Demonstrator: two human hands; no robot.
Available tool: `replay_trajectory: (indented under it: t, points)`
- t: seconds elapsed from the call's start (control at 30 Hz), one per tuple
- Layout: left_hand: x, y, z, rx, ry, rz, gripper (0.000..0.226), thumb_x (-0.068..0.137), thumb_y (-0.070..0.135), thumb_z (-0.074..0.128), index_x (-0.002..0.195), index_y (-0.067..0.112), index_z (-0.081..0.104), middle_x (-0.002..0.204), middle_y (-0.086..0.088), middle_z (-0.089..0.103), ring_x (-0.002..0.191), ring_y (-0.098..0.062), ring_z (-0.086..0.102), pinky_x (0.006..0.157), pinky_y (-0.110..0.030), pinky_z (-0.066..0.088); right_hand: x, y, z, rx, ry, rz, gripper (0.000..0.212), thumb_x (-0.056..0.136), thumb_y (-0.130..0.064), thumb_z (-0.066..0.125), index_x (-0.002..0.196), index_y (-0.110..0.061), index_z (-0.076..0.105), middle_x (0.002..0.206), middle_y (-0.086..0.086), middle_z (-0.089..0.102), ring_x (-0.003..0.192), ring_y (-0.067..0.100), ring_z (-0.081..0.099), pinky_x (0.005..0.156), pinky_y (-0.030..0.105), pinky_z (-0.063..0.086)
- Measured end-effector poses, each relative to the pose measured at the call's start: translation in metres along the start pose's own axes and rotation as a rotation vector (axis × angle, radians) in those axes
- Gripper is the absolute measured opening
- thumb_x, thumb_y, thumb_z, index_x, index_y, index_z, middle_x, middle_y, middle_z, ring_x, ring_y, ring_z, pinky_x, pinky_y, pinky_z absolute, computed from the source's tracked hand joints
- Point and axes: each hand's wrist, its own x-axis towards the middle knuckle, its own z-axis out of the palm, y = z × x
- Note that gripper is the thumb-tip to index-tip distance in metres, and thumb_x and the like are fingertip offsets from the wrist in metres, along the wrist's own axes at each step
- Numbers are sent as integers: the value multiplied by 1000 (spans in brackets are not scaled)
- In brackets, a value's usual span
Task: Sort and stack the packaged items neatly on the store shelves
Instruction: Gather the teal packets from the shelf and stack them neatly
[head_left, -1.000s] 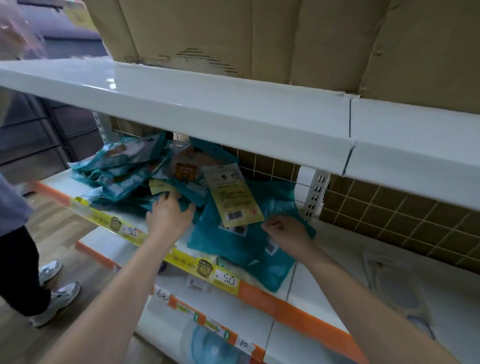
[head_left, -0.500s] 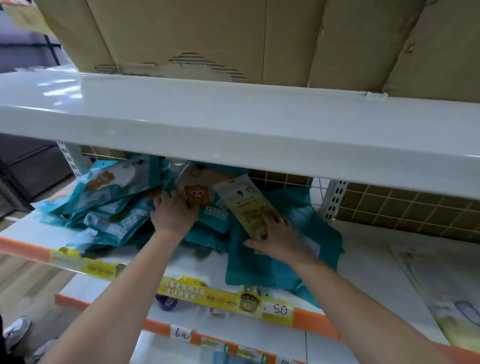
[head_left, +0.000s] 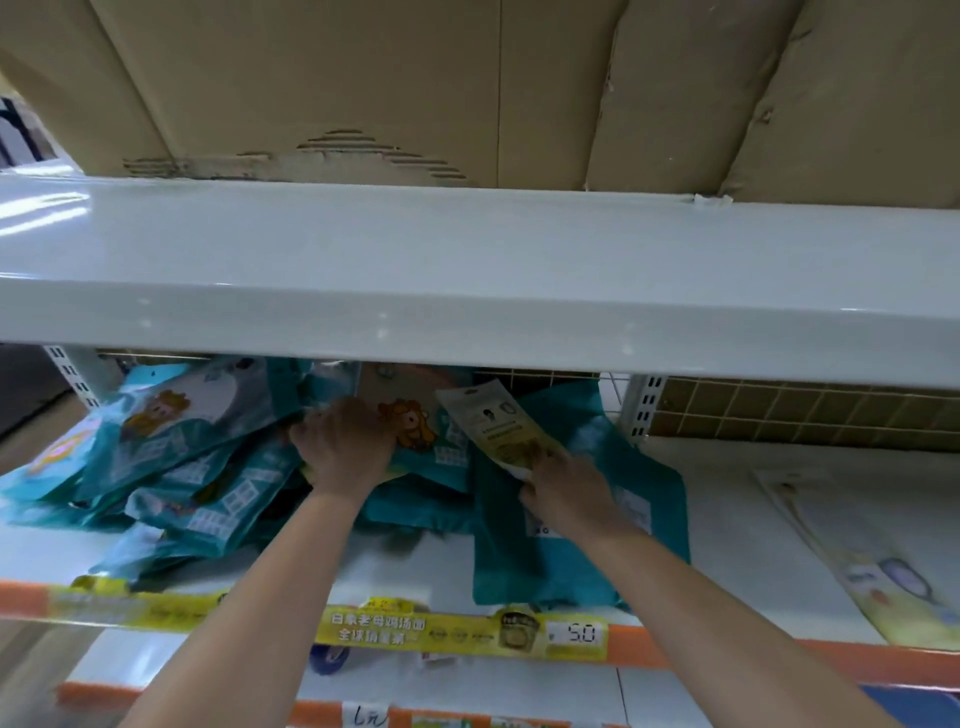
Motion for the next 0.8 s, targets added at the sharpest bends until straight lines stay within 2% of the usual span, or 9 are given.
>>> replay_trajectory:
  t: [0.07,0.17,0.3,0.37,0.43,0.53,0.63,0.73,0.8]
  points:
    - [5,4,-3,-152,-95,-43,44,86,51,60,83,7,64,86,-12,65,86,-31,64,68,-29,32,3,0,2,23,-62,88,27,91,-21,54,114,-9,58,118,12,60,106,30,59,80,32,48]
    - [4,12,-6,-581,-228,-109,24,88,31,59,84,8,53,79,-6,55,80,-27,56,63,-30,34,4,8,5,4,-35,97,28,93,-8,47,119,-9,56,120,13,60,106,30,61,81,35,51]
    - [-15,24,-16,-891,-111,-184,13,89,15,54,87,7,44,72,-1,46,70,-21,45,55,-31,31,-2,25,2,195,167,103,26,100,-15,37,119,-15,55,107,10,64,92,28,65,68,32,49]
    - [-25,26,-22,-950,6,-221,15,91,16,54,88,8,41,72,-3,44,75,-22,44,57,-33,23,-9,33,-2,380,267,181,27,103,-22,35,116,-16,58,101,9,67,87,28,66,64,28,44]
    - [-34,28,-28,-1002,84,-283,13,92,15,53,90,11,41,75,1,45,82,-19,44,59,-24,21,-19,40,-7,545,359,218,30,103,-26,37,121,-14,58,101,10,67,89,29,65,65,28,43]
    - [-45,35,-30,-1128,92,-336,8,94,13,51,101,13,46,96,-1,54,93,-17,45,63,-16,24,-34,57,-18,798,439,263,26,101,-25,43,113,-8,58,101,14,66,90,30,63,66,30,44]
    - [-57,51,-21,-1306,-4,-383,38,88,4,51,126,4,45,124,-14,56,106,-28,55,81,-32,44,-49,82,-24,1058,385,378,14,98,-19,46,98,-9,56,93,10,63,88,26,60,69,30,43]
    - [-80,72,-4,-1406,-147,-424,40,83,3,52,120,17,52,116,-13,63,93,-25,60,78,-35,51,-66,114,-22,1197,338,499,13,96,-16,48,101,-10,58,97,16,64,95,34,60,74,35,43]
    - [-100,89,6,-1393,-236,-454,41,82,11,56,121,22,52,118,-12,64,99,-30,62,89,-47,52,-82,137,-22,1305,288,584,16,96,-14,48,108,-11,58,97,14,63,90,32,59,69,32,42]
